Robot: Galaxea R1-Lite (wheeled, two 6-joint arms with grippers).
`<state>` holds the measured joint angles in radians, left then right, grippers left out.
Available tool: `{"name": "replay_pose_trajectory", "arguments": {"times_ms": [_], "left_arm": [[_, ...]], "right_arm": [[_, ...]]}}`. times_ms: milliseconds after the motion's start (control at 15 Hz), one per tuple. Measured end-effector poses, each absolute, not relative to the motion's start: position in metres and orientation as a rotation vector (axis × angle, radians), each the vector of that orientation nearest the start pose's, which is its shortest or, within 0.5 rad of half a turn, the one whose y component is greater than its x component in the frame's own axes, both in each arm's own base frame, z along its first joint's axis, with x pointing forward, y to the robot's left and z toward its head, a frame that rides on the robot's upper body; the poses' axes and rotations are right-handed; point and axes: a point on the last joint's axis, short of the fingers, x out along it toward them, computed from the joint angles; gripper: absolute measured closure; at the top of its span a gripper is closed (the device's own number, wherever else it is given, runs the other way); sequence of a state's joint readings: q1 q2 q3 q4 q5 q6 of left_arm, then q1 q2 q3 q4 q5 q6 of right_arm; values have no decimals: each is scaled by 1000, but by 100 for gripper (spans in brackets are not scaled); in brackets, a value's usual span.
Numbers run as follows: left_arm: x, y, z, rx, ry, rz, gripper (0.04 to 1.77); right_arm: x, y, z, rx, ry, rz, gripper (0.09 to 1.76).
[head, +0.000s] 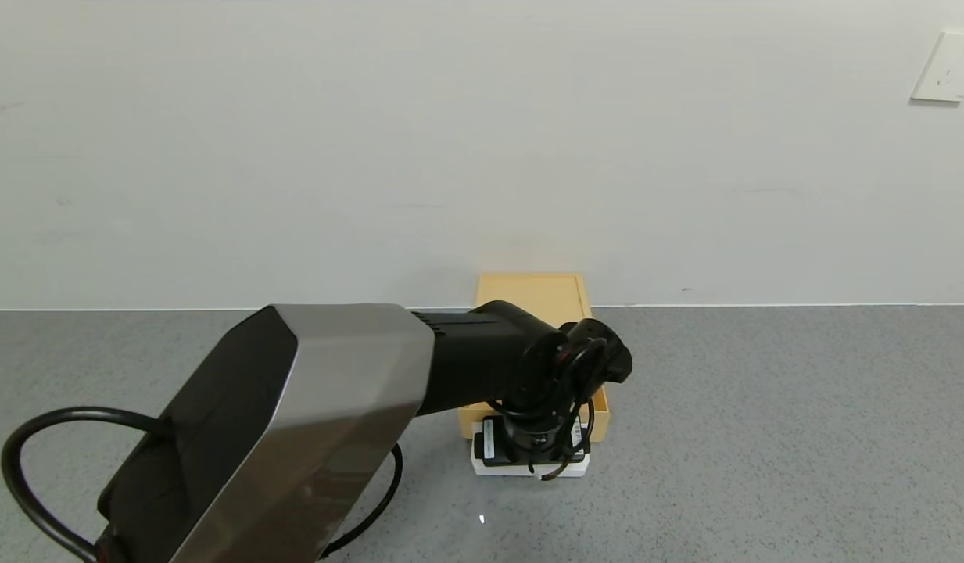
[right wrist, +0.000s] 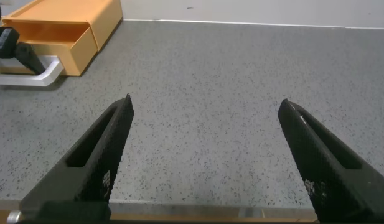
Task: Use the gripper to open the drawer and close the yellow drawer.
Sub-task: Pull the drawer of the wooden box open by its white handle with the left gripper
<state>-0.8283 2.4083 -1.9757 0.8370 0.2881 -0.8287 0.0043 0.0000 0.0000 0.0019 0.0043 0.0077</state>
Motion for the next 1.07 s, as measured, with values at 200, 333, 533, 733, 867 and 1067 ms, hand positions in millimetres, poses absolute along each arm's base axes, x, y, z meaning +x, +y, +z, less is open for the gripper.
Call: {"name": "replay_pose_trajectory", "arguments": {"times_ms": [200,333,533,733,867,1067], "left_arm": [[296,-324,102,-52,1186,-2,9],[295,-324,102,-60,1193,-1,9],[289,-327,99,-59,1199,3,9],[282,-330,98,-68,1224,-3,9],[277,-330,98,-64,1238,-10,9],[272,-328,101,-56,1251,-10,9]], "right_arm": [[-23,0,75,8,2,8,14],[-23,0,75,8,2,9,14],[-23,0,75,8,2,9,14],[-23,0,75,8,2,9,14],[-23,0,75,8,2,9,14],[-23,0,75,8,2,9,14]]}}
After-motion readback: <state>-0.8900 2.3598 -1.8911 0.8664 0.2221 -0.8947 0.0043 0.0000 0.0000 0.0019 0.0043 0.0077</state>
